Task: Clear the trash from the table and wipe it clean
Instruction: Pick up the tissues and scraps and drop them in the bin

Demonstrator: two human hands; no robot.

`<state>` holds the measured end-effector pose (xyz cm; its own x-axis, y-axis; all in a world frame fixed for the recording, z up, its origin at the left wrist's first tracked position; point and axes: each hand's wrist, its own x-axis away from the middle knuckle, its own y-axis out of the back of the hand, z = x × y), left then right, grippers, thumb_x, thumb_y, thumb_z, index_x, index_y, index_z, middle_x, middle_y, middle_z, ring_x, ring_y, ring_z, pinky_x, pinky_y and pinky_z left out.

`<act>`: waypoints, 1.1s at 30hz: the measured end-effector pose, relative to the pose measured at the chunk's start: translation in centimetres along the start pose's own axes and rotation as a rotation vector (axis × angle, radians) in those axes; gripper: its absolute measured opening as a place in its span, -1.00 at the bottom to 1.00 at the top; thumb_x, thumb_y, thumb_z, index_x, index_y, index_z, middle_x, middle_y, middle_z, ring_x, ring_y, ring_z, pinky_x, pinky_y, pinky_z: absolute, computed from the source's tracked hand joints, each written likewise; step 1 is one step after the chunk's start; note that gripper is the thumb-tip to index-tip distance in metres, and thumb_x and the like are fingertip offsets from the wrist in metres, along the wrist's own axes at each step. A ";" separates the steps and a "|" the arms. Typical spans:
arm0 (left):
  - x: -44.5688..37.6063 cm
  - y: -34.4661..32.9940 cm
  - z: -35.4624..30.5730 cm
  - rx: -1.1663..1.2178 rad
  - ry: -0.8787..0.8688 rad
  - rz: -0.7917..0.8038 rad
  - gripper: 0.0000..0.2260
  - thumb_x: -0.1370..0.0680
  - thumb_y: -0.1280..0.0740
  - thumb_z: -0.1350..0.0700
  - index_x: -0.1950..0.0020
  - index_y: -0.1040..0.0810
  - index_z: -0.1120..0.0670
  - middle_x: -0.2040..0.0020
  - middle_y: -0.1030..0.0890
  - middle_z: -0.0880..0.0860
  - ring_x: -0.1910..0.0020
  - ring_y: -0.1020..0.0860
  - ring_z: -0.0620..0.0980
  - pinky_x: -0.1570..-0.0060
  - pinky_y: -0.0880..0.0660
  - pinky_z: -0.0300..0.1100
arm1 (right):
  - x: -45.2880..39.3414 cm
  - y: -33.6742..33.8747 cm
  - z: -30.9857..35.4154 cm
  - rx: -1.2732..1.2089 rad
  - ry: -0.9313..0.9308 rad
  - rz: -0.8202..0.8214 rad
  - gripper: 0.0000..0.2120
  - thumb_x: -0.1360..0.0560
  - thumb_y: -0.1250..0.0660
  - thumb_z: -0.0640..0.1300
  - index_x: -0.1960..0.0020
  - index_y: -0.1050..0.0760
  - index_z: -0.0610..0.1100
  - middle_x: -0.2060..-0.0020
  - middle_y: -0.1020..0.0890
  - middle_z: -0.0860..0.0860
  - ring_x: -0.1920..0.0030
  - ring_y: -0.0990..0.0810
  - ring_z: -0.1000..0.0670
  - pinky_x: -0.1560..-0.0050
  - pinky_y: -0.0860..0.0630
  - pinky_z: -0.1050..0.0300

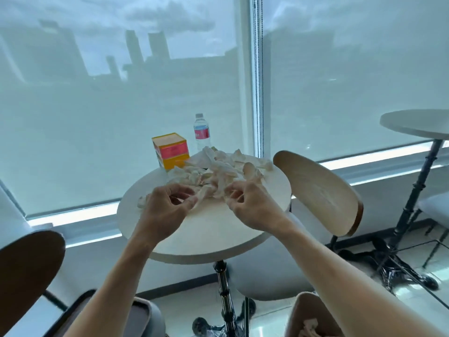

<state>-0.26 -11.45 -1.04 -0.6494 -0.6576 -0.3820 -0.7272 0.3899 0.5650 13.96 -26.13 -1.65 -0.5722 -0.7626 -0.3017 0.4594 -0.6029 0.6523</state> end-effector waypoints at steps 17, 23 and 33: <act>-4.2 5.7 8.2 0.075 0.087 -0.004 -0.97 -0.46 -0.49 0.05 0.12 -0.69 -0.04 0.20 -0.69 -0.09 0.22 -0.61 -0.18 0.26 -0.46 -0.40 | -7.9 -8.8 3.0 0.406 -0.094 0.048 -0.86 -0.51 -0.34 -0.16 0.07 -0.67 -0.17 0.09 -0.67 -0.10 -0.03 -0.59 -0.10 -0.05 -0.55 0.03; -5.0 5.5 8.2 0.131 0.045 0.049 -0.96 -0.47 -0.48 0.03 0.10 -0.68 -0.08 0.17 -0.69 -0.12 0.21 -0.62 -0.18 0.21 -0.50 -0.32 | -8.3 -5.8 4.2 0.158 -0.115 -0.186 -0.84 -0.44 -0.38 -0.22 0.03 -0.61 -0.02 0.27 -0.57 0.07 0.17 -0.59 0.02 0.14 -0.51 0.19; -6.0 4.5 5.3 0.460 -0.029 0.179 -0.71 -0.47 -0.46 0.04 -0.19 -0.59 -0.12 0.00 -0.66 0.04 0.23 -0.63 -0.15 0.25 -0.54 -0.26 | -9.3 -1.7 8.8 -0.316 -0.052 -0.370 -0.92 -0.43 -0.50 -0.14 0.12 -0.62 -0.03 0.32 -0.65 0.02 0.29 -0.61 0.04 0.06 -0.66 -0.08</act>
<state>-0.82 -2.32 -0.07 -0.7743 -0.5386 -0.3322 -0.6222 0.7437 0.2444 12.51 -15.94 6.21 -0.7657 -0.4755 -0.4331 0.3975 -0.8792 0.2627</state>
